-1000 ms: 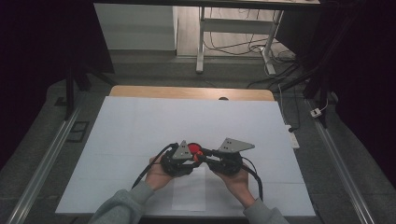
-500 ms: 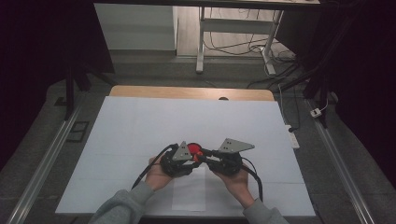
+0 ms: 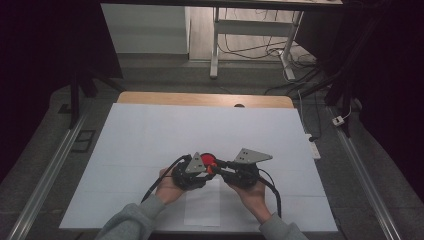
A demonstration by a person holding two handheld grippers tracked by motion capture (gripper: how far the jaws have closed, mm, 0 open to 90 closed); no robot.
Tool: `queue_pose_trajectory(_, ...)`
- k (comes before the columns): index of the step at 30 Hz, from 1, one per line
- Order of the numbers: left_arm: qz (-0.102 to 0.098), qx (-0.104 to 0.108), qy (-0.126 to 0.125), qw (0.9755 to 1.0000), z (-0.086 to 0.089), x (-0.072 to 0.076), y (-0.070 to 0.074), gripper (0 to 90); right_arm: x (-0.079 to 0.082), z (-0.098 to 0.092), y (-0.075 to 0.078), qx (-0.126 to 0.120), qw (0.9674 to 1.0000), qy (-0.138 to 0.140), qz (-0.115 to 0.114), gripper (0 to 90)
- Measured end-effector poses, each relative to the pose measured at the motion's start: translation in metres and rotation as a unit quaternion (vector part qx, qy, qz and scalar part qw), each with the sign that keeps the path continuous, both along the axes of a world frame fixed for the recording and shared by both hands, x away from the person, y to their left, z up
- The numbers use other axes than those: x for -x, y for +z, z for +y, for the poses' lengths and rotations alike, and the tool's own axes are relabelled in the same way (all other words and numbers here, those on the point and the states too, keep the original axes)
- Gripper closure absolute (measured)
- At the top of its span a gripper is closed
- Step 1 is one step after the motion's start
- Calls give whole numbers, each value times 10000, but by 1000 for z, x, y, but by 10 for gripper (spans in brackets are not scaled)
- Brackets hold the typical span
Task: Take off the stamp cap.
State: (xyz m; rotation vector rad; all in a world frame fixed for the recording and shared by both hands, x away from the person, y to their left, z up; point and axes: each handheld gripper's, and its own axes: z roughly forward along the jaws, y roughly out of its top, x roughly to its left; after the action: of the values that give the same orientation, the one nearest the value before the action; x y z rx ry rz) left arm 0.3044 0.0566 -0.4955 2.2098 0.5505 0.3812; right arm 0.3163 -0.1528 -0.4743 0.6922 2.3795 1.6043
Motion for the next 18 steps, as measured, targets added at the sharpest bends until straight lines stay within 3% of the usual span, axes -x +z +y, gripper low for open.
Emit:
queue_pose_trajectory(7,-23,-34,23,10000,-1,0,-1,653,0,0,-1,12,10000,3,-27,726)
queue_pose_trajectory(12,-124,-91,65,9999,-2,2,-1,653,-4,-4,-4,-239,9995,17,227,721)
queue_pose_trajectory(18,-123,-92,62,9999,-2,2,-1,653,-4,-3,-6,-284,9992,67,272,705)
